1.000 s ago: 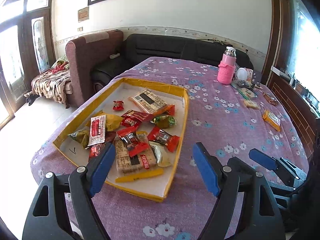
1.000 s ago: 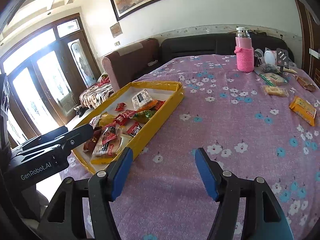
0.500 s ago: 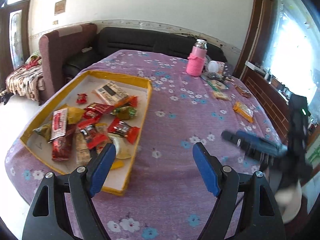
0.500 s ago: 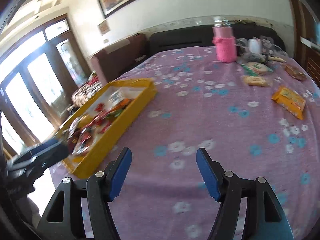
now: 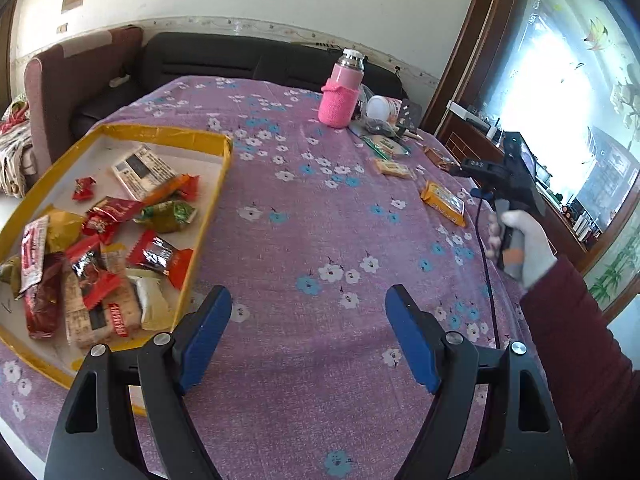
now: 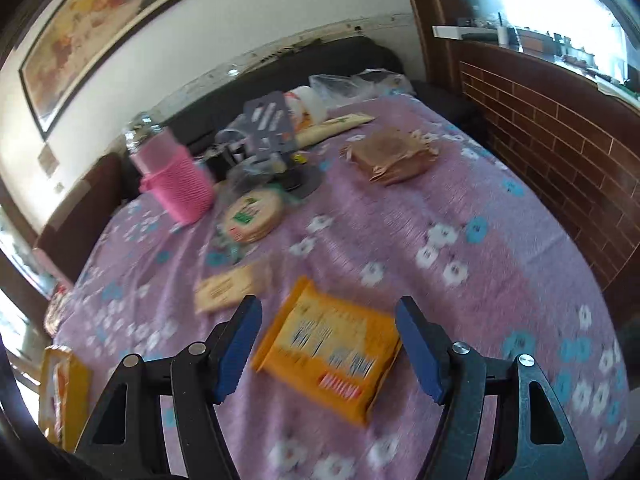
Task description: Organize snacks
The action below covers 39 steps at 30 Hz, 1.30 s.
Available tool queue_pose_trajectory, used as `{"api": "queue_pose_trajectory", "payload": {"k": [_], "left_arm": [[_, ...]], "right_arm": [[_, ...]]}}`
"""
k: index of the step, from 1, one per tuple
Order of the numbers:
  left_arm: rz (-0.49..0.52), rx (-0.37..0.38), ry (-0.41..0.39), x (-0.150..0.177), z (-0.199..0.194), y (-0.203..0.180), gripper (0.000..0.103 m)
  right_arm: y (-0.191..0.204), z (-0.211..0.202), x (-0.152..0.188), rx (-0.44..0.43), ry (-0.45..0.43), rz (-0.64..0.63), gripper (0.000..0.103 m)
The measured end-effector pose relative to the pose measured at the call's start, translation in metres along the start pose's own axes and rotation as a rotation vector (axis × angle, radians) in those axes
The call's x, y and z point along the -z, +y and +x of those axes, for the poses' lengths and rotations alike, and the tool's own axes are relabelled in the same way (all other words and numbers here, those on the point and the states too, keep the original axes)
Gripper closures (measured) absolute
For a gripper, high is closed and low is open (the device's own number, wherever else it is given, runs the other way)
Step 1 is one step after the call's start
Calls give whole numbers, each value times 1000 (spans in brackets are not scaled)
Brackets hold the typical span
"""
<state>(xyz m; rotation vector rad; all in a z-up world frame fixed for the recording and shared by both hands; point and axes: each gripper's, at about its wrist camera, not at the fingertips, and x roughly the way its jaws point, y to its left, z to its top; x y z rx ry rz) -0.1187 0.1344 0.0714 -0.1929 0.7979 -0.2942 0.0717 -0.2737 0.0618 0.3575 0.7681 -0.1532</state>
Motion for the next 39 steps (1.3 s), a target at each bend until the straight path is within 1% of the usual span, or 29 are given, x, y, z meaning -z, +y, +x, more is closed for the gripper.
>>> {"api": "queue_pose_trajectory", "payload": {"k": [3,4,6,7,9,11,13,16,18,20,21,23,24,25,28,30,31,33,37,38,39], "left_arm": [[-26,11,19,1,6,4,23],[-40,13,25,1,8,6,23],[-63,18,31,1,10,10,23],[-69,15,31,2,10,11,23],[-75,5,35,2,10,12,23],[-75,0,42,4,11,11,23],[-71,-3,47,5,10,9,23],[-72,-4,42,6,6,9,23],[-77,-9,45,7,5,10,23],[-82,-9,53,9,4,11,23],[-79,-9,60,11,4,10,23],[-69,-11,65,12,3,8,23],[-63,-11,67,13,3,7,23],[-58,-11,69,15,2,6,23],[-64,4,81,18,2,5,23],[-72,16,89,19,4,5,23],[-77,24,96,20,6,4,23],[-87,40,105,21,9,2,23],[-87,42,107,21,10,-3,23],[-82,41,104,21,9,-4,23],[-77,39,101,21,8,-5,23]], "right_arm": [[-3,20,-10,20,31,-7,31],[-4,30,-11,31,59,-29,34],[2,43,-7,45,122,-77,45],[5,48,-5,34,148,-93,55],[15,44,4,7,151,-123,55],[30,41,19,-41,191,-150,57],[50,35,40,-82,226,-179,56],[79,17,74,-125,247,-202,54],[93,3,96,-197,279,-159,53],[109,-11,118,-269,309,-132,46],[117,-14,126,-296,322,-131,46],[127,-23,142,-394,374,-125,46],[129,-26,147,-440,395,-116,47],[128,-29,150,-465,400,-114,48],[119,-41,155,-436,352,-157,44],[107,-46,159,-436,365,-146,44],[101,-48,162,-453,379,-136,44],[96,-51,166,-498,407,-123,44],[103,-48,170,-716,539,-74,44],[105,-49,167,-727,540,-80,44],[105,-53,159,-704,505,-99,44]]}}
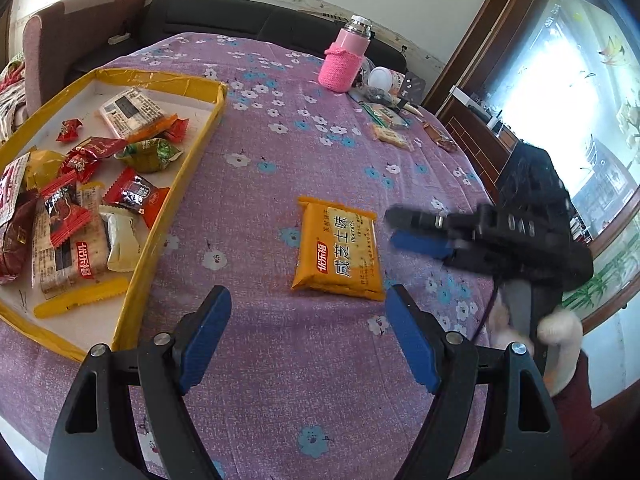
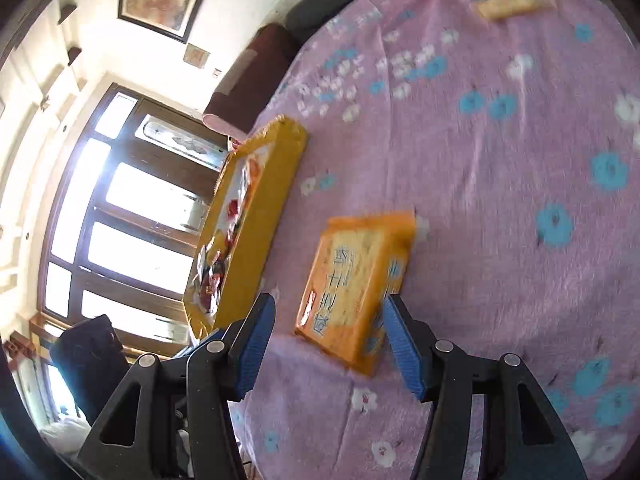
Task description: Organize snacks
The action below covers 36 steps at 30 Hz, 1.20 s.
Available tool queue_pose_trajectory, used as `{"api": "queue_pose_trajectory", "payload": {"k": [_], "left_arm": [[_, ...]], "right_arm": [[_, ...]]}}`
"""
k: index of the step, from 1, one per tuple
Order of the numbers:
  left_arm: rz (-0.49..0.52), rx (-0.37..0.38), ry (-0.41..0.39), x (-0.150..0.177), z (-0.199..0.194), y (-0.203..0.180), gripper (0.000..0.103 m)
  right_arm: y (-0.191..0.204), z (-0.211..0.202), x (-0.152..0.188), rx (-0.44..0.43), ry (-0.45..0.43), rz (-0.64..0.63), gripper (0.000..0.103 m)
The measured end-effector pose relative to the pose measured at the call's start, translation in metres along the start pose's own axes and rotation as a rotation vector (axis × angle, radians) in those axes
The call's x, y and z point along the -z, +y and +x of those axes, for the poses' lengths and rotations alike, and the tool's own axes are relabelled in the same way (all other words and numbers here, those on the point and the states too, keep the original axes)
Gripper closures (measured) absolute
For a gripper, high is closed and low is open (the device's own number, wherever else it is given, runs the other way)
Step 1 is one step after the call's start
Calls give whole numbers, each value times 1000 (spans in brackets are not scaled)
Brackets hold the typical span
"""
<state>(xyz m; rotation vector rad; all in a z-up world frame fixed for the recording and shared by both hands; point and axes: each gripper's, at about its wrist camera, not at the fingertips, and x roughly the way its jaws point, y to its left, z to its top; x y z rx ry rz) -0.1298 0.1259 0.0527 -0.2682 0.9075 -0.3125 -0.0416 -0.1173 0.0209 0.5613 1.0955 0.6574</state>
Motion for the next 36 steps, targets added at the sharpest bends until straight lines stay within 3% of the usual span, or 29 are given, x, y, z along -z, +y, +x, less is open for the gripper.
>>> {"api": "queue_pose_trajectory", "payload": {"k": [4,6,8,13,18,22,27,29,30,32,36], "left_arm": [[23,8,-5,-3,-4,-5,23],[31,32,-5,-10,-8,-9,23],[44,43,-4,-19,-10,-12,23],[57,68,-18,-46,-13,-12,23],[71,71,2,-47,3,2,23],[57,67,23,-45,16,16,23],[27,70,20,-43,19,25,23],[37,71,13,-41,16,22,23],[42,75,9,-39,14,19,23],[44,80,13,-37,14,17,23],[43,82,30,-31,21,7,23]], "right_arm": [[-10,-39,-48,222,-237,-12,40],[-32,-52,-76,290,-352,74,37],[-51,-53,-99,318,-396,136,34],[-89,-24,-161,401,-406,298,34],[-112,-1,-210,512,-417,413,34],[-96,20,-226,669,-400,364,34],[-70,60,-239,930,-290,184,30],[-68,62,-238,941,-279,163,33],[-67,60,-237,943,-275,152,42],[-66,52,-230,910,-276,134,70],[-71,27,-195,808,-253,105,70]]}}
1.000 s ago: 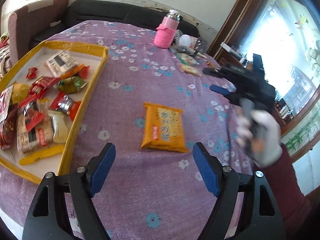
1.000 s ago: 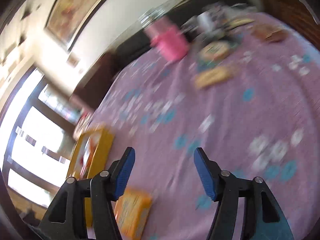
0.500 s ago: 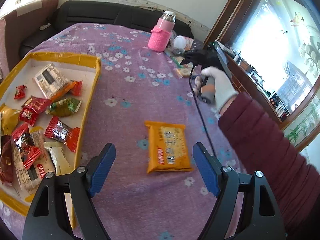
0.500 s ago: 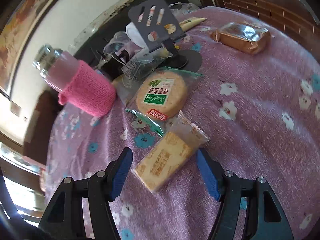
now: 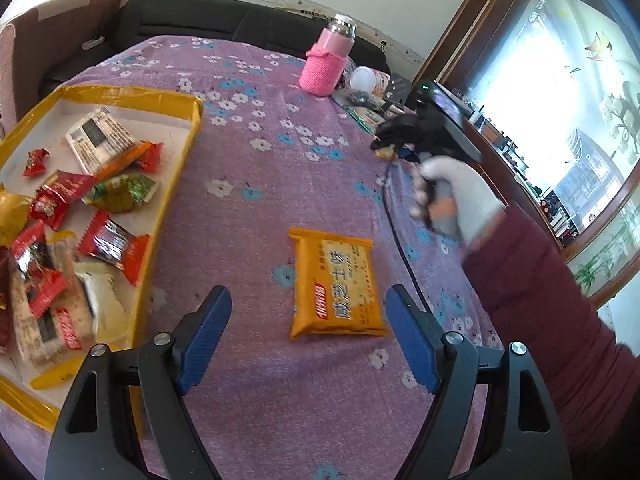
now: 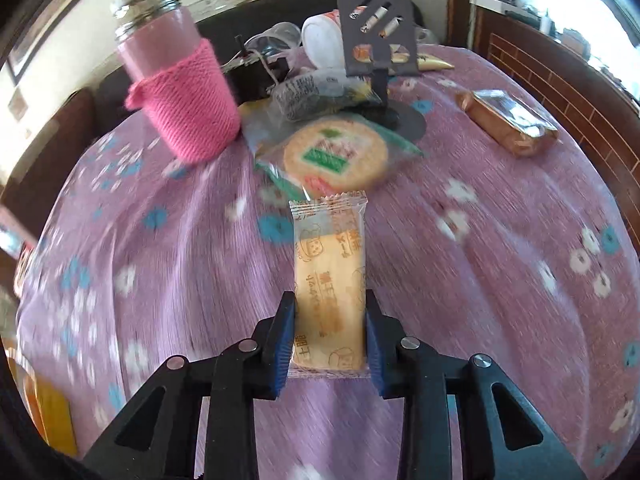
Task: Organize snacks
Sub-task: 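Grasp the clear-wrapped cracker bar with the right tool, then grasp the orange biscuit pack with the left tool while the right tool holds the cracker bar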
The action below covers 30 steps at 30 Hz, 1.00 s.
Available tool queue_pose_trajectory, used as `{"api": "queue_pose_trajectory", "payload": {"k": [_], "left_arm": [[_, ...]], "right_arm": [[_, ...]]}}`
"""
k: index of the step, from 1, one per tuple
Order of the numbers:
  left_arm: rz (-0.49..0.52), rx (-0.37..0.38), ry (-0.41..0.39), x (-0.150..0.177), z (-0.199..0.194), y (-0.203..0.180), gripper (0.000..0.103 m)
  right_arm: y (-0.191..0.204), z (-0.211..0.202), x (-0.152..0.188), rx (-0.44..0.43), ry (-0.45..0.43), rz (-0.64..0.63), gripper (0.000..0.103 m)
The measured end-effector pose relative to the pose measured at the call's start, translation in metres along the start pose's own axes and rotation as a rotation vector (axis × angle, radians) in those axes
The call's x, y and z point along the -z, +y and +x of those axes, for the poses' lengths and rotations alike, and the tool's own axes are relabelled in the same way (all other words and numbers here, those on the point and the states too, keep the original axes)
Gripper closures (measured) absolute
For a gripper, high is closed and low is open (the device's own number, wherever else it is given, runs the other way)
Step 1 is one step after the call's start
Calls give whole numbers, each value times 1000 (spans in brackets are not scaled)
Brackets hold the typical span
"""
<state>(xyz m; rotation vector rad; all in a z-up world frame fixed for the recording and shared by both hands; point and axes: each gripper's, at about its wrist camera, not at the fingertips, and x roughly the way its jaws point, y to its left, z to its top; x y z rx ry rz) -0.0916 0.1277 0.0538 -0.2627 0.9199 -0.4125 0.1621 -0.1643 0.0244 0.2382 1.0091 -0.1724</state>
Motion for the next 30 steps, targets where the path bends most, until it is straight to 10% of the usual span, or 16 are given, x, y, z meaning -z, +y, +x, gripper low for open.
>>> {"api": "queue_pose_trajectory", "payload": {"k": [13,30], "left_arm": [[60,-128,65,-8,56,-26,23],[289,-269,111,-10,106,-61,17]], "right_arm": [[-58,-92,148,-275,-59,-90,70],[-60,-91,154,-354,-68,-74,70]]}}
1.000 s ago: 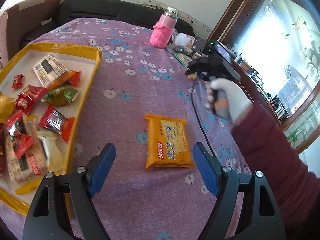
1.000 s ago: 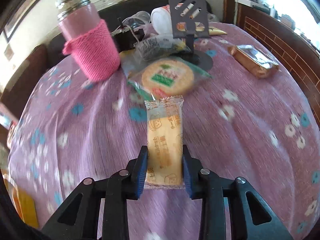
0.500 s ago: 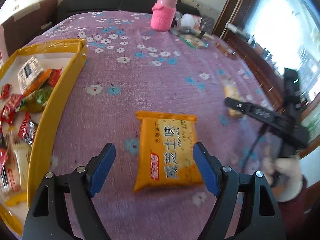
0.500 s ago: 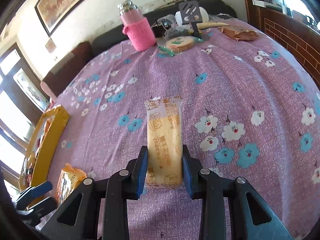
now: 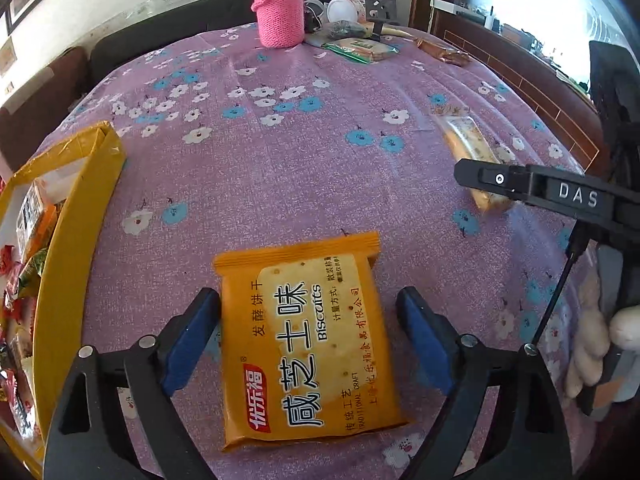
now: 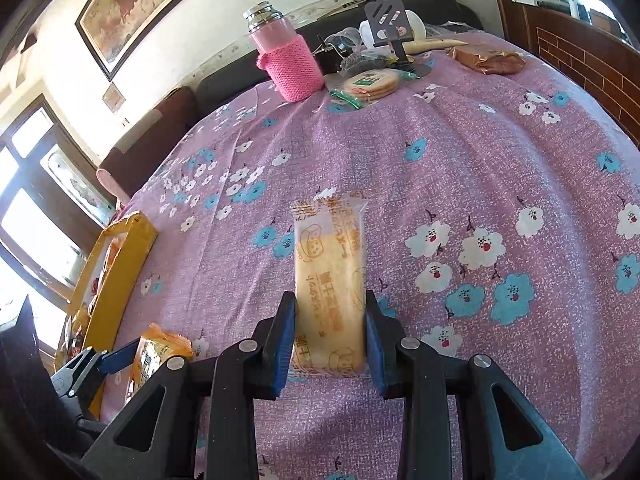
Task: Organize snacks
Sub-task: 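Grasp the orange biscuit pack with the left tool while the right tool holds the cracker bar, then carry the biscuit pack and cracker bar over the tray and open both tools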
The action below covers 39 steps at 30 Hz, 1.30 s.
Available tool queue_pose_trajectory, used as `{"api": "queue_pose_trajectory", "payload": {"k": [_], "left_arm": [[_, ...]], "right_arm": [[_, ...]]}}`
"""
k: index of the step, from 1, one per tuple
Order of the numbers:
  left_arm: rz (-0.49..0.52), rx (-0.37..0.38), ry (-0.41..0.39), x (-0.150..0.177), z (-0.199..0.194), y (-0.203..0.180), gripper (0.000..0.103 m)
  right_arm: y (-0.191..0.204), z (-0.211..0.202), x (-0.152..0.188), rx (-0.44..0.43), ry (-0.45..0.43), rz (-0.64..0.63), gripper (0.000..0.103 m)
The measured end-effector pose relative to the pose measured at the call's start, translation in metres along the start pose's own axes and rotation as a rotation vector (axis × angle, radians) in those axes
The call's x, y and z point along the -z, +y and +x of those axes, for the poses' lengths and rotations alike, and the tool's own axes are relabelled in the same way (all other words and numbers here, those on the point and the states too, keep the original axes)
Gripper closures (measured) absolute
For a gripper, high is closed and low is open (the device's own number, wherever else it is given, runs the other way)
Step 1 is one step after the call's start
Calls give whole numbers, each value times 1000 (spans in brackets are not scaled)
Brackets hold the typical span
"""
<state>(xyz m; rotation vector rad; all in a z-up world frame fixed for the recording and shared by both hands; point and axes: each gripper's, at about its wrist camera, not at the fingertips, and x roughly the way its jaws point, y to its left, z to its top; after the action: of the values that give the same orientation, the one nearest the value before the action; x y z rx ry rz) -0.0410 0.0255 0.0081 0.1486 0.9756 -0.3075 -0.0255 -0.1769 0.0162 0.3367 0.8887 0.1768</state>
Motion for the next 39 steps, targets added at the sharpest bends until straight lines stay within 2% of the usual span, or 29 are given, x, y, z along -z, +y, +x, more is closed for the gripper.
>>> {"api": "queue_pose_trajectory", "payload": {"k": [2,9,13,18,19,22,27,31,32,33,34,36,39], "left_arm": [[-7,2,-17,1,-6,4,32],[-111,79,-53,7,-32,29,32],[-238,150,-97,12,-63,67,32],[-369,122,-192,32,-110,124,32],[-388,110,-211,36,-118,134,32],[-479,211,-254,50,-134,166,32],[-528,285,-312,66,-153,187,32],[-543,298,-370,75,-171,203,34],[-554,297,-381,77,-173,209,37],[-569,294,-402,79,-176,216,45],[-581,295,-409,80,-176,222,45],[-609,295,-414,80,-173,236,45],[-662,267,-394,80,-160,259,45]], "right_arm": [[4,0,1,5,-1,-17,70],[13,-2,4,-32,-17,-45,70],[23,-11,3,-48,-65,-77,71],[51,-17,5,-136,-46,-87,71],[60,-16,7,-156,-38,-92,71],[94,-13,10,-200,-17,-137,71],[154,-5,14,-277,20,-212,71],[206,-1,21,-322,42,-294,71],[217,2,23,-336,54,-306,71],[228,6,25,-351,68,-314,72],[240,11,27,-369,86,-319,72],[264,24,30,-398,121,-333,72],[300,47,35,-394,161,-379,72]]}}
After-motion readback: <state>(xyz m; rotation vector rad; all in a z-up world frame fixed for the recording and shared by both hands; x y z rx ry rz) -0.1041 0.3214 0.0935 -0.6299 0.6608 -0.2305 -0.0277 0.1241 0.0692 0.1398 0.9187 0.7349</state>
